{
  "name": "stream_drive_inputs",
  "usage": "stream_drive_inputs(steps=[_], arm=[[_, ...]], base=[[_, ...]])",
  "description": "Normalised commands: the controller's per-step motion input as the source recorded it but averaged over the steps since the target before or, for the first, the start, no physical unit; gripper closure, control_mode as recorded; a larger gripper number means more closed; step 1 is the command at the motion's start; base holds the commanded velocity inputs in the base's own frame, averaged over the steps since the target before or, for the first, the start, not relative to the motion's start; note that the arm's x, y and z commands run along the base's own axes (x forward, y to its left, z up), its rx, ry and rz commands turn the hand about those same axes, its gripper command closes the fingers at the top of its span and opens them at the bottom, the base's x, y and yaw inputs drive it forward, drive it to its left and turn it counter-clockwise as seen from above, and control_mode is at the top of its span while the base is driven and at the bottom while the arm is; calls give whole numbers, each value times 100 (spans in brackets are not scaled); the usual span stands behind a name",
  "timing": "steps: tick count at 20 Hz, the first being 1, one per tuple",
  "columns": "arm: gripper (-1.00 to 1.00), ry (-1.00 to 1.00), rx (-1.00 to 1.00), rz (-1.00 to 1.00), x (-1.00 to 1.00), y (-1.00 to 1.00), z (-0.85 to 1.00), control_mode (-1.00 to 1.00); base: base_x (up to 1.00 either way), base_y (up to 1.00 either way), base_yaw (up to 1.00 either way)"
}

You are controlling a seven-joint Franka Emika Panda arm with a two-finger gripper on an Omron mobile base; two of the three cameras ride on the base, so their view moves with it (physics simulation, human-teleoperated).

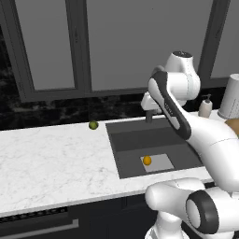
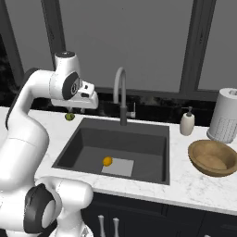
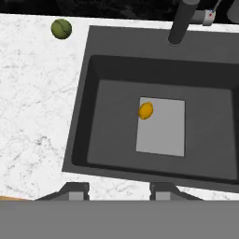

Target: Pick the lemon from the sink and place it in the bowl. Then pick the bowl and place it in the microwave. Then close the microwave door and press the start button.

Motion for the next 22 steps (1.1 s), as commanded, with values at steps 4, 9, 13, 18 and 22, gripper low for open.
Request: stream_drive_inputs(steps=[4,9,13,18,22], arm=[[-100,-2,0,0,-14,0,0,-100],[-100,0,5,-2,-48,-12,-40,-100],[-100,0,12,0,-43,-69,-94,-100],[-100,0,-1,0,-11,-40,-68,-100],[-100,6,-12,0,41,-3,-50,-100]], base=[[0,0,0],[0,0,0],[0,0,0],[0,0,0],[0,0,0]])
